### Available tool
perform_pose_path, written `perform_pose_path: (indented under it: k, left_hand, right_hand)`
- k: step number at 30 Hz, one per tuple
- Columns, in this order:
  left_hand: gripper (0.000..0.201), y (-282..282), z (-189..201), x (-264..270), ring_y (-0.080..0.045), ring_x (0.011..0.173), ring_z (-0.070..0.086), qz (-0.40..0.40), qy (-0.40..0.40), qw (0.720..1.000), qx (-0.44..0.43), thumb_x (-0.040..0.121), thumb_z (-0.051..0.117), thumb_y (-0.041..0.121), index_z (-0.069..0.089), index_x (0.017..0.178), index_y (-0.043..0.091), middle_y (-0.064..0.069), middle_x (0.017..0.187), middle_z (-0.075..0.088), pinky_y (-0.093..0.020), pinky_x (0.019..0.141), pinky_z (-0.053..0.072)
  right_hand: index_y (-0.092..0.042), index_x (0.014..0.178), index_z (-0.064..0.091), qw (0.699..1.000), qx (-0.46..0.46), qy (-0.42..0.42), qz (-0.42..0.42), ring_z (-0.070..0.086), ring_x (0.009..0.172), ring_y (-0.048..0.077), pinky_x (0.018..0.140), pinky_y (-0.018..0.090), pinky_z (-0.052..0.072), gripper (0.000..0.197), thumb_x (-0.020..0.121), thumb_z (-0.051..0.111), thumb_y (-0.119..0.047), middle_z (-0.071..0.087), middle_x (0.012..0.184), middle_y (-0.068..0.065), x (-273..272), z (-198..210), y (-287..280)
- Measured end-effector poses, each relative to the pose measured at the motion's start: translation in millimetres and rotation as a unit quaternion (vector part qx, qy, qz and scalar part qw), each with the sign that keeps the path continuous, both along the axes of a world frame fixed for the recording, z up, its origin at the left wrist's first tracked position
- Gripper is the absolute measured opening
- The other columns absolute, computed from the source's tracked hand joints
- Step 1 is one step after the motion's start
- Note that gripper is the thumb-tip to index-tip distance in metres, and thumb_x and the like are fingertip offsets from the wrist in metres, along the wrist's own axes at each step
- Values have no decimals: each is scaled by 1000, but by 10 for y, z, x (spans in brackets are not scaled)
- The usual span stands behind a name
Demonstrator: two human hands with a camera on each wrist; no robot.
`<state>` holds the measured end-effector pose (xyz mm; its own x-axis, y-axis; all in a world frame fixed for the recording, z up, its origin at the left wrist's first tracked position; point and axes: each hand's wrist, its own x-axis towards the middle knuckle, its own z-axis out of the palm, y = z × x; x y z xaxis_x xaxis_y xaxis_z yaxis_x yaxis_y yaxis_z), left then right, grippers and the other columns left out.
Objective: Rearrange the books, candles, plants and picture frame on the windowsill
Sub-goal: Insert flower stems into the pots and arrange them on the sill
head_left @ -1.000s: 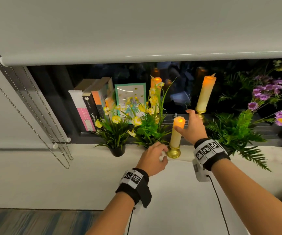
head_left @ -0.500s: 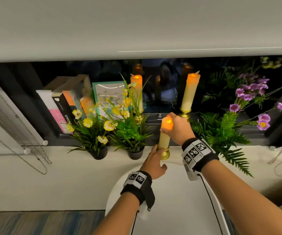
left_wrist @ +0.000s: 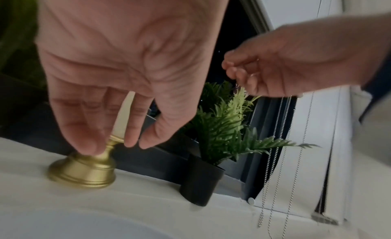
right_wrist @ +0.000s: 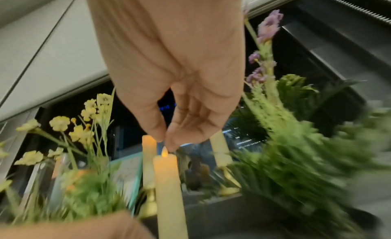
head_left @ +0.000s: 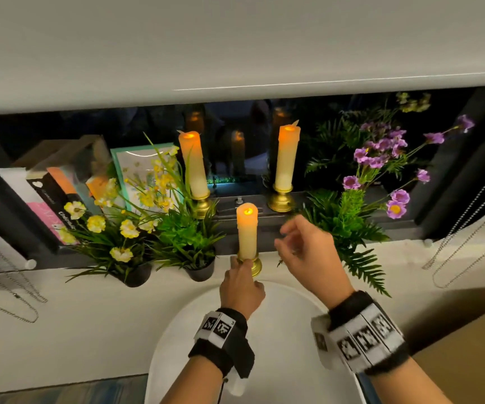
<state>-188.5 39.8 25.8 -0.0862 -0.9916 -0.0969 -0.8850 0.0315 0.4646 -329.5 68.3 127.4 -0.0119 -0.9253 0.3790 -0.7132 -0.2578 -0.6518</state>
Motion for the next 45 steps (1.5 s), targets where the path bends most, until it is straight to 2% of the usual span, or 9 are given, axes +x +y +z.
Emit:
perform_pose_path:
  k: [7,11,17,22,25,29,34,40,45]
  left_hand:
    - [24,16,107,-414,-25,107,58,-41,54,998,5,88,57,20,60,112,17,-3,117,61,-30,83,46]
    - [38,-97,-65,-629,-28,111,57,-94,50,993,46,88,54,22,54,124,9,-11,123,59,-36,90,49]
    - [76,-103,-267,-997,-33,129,42,-168,69,980,83,85,52,22,14,151,21,-16,141,45,-42,104,41]
    - [49,-176,-230,-1184,-33,115,51,-138,135,980,53,82,56,17,42,128,12,-12,121,57,-40,93,46]
    - [40,-176,-200,-1237,-30,113,51,-130,154,978,42,81,58,15,47,120,10,-11,119,58,-37,94,45]
    - [41,-169,-181,-1325,-30,117,51,-136,150,978,47,83,58,15,47,122,9,-13,123,56,-35,95,44]
    - [54,-184,-196,-1405,-31,122,50,-142,133,978,76,84,57,19,37,134,13,-16,128,53,-41,98,45]
    - [48,-152,-226,-1127,-27,120,51,-113,115,985,66,89,54,19,43,134,10,-13,128,53,-37,99,44]
    - [18,-136,-313,-519,-16,97,62,-53,132,988,58,86,58,13,64,102,20,1,105,66,-32,88,52]
  right_hand:
    - [-19,70,58,977,184,88,64,47,54,5,53,13,36,18,85,64,-27,54,61,-11,-469,-626,275]
    - [-21,86,61,942,302,145,-6,61,81,16,68,20,42,10,85,63,-30,65,86,0,-834,-1065,204]
    - [-10,137,42,937,306,-36,-167,46,128,26,103,30,33,69,81,70,-40,49,139,11,-1183,-1343,-202]
    - [-8,134,48,943,277,-167,-79,47,121,18,94,15,31,57,83,72,-20,52,129,3,-1171,-1267,-464]
    - [-24,130,53,954,242,-158,-84,54,119,21,105,38,42,80,65,73,-66,58,129,0,-1208,-1376,-579]
    - [-34,120,55,954,236,-150,-106,56,116,15,103,42,44,83,55,63,-83,61,122,-9,-1502,-1802,-739]
    - [-9,130,52,944,268,-176,-74,48,119,15,92,11,34,46,86,67,-13,53,119,1,-1445,-1370,-591]
    - [0,138,39,925,324,-171,-103,39,123,14,94,18,29,50,92,58,-7,42,127,2,-1358,-1215,-414]
    - [-7,146,29,902,379,9,-208,35,137,27,110,32,30,71,90,60,-37,35,151,12,-1304,-1347,-328]
